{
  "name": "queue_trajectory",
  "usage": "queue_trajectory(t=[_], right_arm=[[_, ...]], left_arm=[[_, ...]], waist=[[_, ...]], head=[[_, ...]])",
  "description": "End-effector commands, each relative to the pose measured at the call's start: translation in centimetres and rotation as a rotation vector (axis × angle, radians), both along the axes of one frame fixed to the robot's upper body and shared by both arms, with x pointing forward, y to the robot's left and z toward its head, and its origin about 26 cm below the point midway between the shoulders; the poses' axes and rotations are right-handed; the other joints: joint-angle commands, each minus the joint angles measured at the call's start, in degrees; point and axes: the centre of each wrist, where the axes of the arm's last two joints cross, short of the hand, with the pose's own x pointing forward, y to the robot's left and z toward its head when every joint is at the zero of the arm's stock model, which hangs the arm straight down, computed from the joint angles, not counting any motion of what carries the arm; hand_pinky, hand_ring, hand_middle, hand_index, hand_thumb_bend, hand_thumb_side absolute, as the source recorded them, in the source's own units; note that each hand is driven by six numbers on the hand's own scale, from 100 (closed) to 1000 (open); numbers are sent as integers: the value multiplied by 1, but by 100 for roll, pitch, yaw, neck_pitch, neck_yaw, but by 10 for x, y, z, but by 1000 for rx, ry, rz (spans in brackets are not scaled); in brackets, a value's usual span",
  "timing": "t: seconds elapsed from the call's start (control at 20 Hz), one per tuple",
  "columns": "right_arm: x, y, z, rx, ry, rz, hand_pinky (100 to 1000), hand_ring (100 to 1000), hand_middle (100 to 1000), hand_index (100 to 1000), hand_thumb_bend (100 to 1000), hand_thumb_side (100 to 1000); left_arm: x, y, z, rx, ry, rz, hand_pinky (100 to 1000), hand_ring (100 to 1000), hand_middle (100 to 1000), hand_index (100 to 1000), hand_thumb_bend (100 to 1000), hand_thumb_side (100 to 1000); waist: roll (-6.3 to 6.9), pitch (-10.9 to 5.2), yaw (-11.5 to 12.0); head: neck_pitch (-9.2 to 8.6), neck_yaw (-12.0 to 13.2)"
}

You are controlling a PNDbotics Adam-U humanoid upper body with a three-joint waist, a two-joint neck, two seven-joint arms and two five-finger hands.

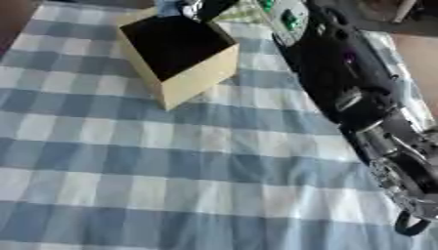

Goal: Pick up objects on the table and place them in the box.

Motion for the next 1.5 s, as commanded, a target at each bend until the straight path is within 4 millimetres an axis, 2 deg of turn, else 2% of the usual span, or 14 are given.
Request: queue_trajectory(t=[0.05, 0.5, 0.6, 0.65, 0.7, 0.8, 0.85, 0.9, 1.0, 1.05, 1.1, 1.25, 1.3, 1.5], right_arm=[[3, 1, 5, -23, -43, -26, 701, 699, 499, 619, 100, 323], [18, -4, -41, -94, 2, -129, 709, 718, 503, 622, 100, 338], [18, -2, -46, -121, 6, -114, 720, 746, 564, 678, 100, 356], [18, 0, -47, -131, 6, -102, 731, 766, 612, 740, 100, 473], [17, 3, -47, -141, 4, -84, 745, 791, 665, 785, 100, 369], [16, 7, -44, -162, -4, -52, 789, 846, 754, 847, 104, 389], [15, 8, -42, -174, -8, -42, 794, 850, 759, 849, 116, 389], [15, 9, -41, -190, -12, -37, 837, 889, 806, 885, 203, 389], [14, 8, -39, -222, -19, -42, 878, 930, 862, 935, 297, 404], [14, 8, -38, -236, -22, -53, 895, 944, 881, 952, 317, 385], [14, 7, -36, -247, -30, -67, 896, 943, 874, 952, 405, 406], [12, 7, -31, -256, -76, -102, 891, 935, 863, 937, 423, 391], [12, 8, -30, -256, -91, -108, 891, 935, 869, 960, 406, 406], [10, 9, -24, -260, -127, -120, 895, 937, 875, 986, 466, 403]], left_arm=[[-1, -1, 7, 4, -22, -14, 582, 622, 730, 770, 277, 797], [-1, -3, 6, -1, -20, -19, 582, 622, 730, 767, 273, 802], [-1, -3, 6, -2, -20, -20, 582, 622, 731, 766, 272, 803], [-1, -4, 6, -2, -20, -21, 582, 622, 731, 766, 272, 803], [-1, -4, 6, -3, -19, -24, 582, 622, 731, 766, 272, 804], [-1, -4, 6, -2, -18, -26, 583, 622, 731, 766, 271, 805], [-1, -5, 6, -1, -17, -27, 583, 621, 731, 766, 271, 805], [-1, -5, 6, -1, -16, -27, 583, 621, 731, 765, 269, 806], [-1, -5, 5, 1, -14, -28, 583, 622, 731, 765, 268, 807], [-1, -5, 5, 2, -13, -28, 583, 622, 731, 765, 269, 806], [-1, -5, 5, 2, -12, -29, 584, 622, 731, 765, 270, 804], [-1, -5, 5, 0, -11, -31, 584, 622, 731, 764, 269, 805], [-1, -5, 5, 0, -10, -32, 584, 621, 731, 764, 268, 805], [-1, -6, 5, -4, -5, -36, 584, 621, 731, 763, 269, 805]], waist=[[39, -99, 11], [47, -55, 111], [50, -43, 120], [50, -37, 122], [51, -34, 125], [52, -32, 126], [51, -32, 126], [49, -36, 125], [45, -44, 123], [42, -48, 124], [39, -52, 124], [35, -59, 127], [35, -59, 128], [28, -70, 127]], head=[[-79, -31], [-82, -134], [-84, -150], [-85, -153], [-82, -157], [-72, -161], [-67, -162], [-57, -159], [-51, -150], [-53, -149], [-51, -146], [-44, -136], [-47, -136], [-47, -133]])
